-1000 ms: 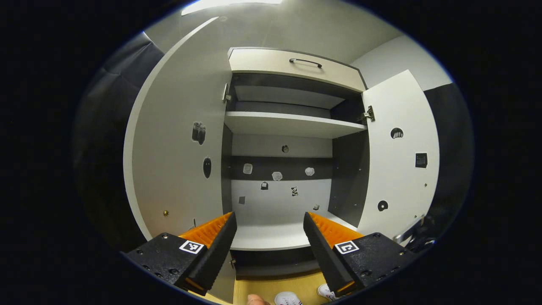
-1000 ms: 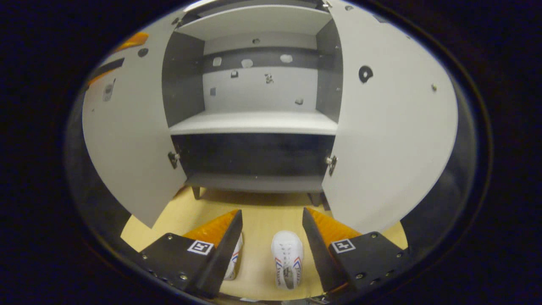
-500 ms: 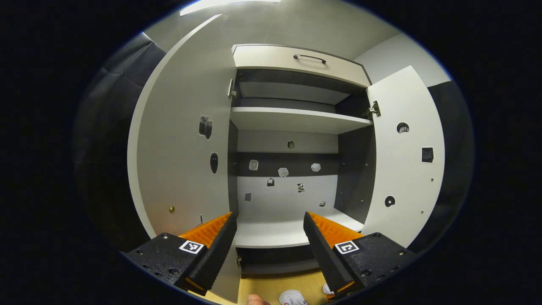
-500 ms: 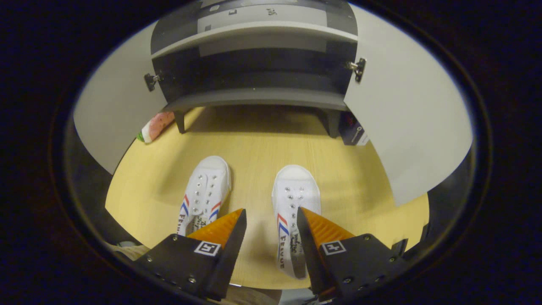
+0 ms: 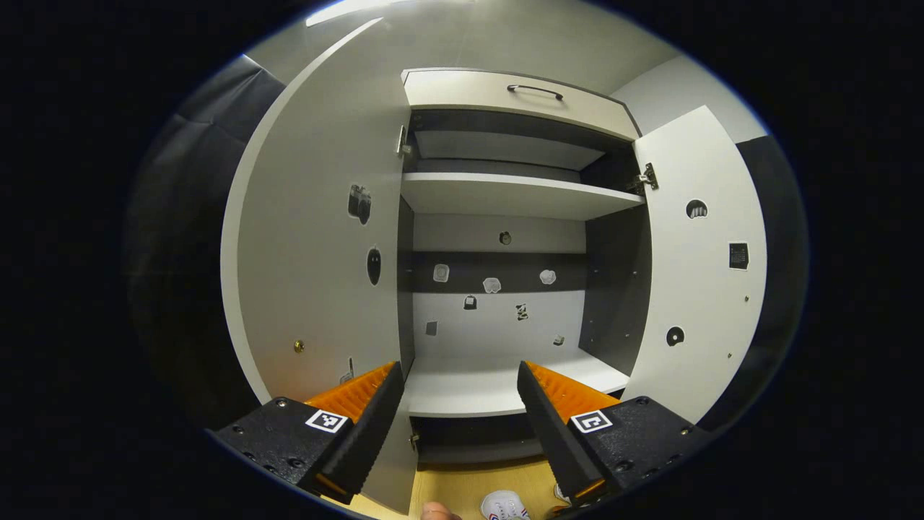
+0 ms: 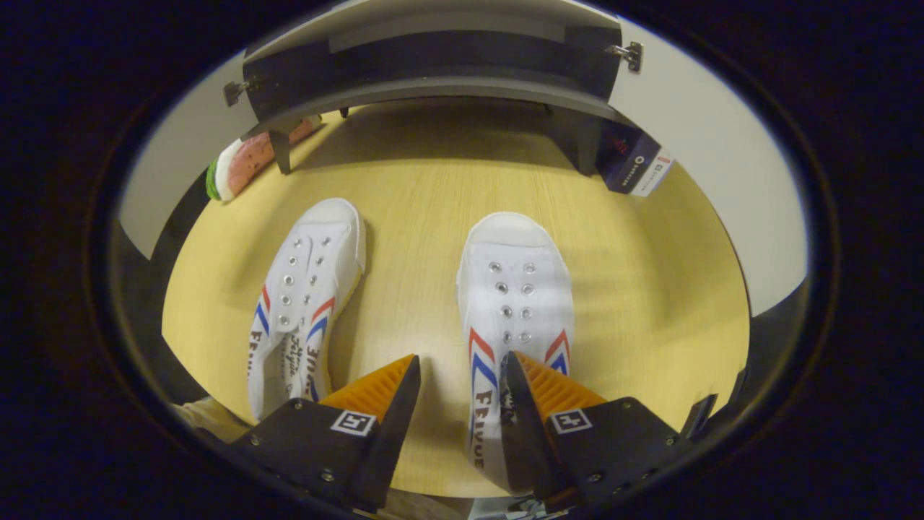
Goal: Grab one shoe with the right hand and put it into the shoe cabinet, grab the other shoe with the left hand and put it into the shoe cabinet; then close the right door with the right hand and the left door with the left hand.
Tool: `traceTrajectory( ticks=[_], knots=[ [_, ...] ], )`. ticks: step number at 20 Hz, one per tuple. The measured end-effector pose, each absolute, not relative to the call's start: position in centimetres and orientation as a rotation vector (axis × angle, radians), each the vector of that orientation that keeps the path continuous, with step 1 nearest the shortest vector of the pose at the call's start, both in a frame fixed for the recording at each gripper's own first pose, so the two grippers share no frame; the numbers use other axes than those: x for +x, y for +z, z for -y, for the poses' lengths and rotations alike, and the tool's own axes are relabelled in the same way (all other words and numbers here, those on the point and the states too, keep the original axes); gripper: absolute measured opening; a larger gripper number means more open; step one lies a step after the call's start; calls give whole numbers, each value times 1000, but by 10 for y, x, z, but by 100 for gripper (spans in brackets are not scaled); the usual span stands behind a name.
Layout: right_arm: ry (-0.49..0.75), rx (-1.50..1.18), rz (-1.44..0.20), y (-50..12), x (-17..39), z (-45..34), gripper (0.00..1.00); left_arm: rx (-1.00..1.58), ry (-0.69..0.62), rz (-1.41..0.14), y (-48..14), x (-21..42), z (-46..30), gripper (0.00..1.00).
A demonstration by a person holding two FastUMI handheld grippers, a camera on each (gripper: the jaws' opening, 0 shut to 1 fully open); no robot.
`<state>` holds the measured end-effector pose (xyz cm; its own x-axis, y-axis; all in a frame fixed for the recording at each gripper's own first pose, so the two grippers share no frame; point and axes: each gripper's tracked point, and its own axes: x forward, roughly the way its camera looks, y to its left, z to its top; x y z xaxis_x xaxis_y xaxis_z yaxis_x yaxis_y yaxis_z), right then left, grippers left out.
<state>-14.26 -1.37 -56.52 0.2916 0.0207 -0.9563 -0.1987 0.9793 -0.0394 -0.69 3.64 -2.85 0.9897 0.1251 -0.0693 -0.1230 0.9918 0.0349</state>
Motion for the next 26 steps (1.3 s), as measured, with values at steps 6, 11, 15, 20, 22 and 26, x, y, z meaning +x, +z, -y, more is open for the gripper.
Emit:
traceTrajectory(
  ticks=[6,11,15,20,22,26],
  knots=[
    [98,-295,-1222,-575,-139,28,19,24,128,-77,-32,-6,-38,96],
    [98,-233,-1210,-568,-138,26,1,8,115,-92,-36,-5,-35,96],
    [71,-198,-1195,-562,-137,24,1,9,112,-97,-38,-4,-37,96],
    [41,-35,-1173,-533,-129,16,1,12,115,-104,-41,-2,-42,96],
    [44,-15,-1134,-508,-120,16,1,16,112,-107,-43,-1,-42,95],
    [65,4,-1004,-436,-82,8,1,10,103,-115,-47,3,-41,95]
  ],
)
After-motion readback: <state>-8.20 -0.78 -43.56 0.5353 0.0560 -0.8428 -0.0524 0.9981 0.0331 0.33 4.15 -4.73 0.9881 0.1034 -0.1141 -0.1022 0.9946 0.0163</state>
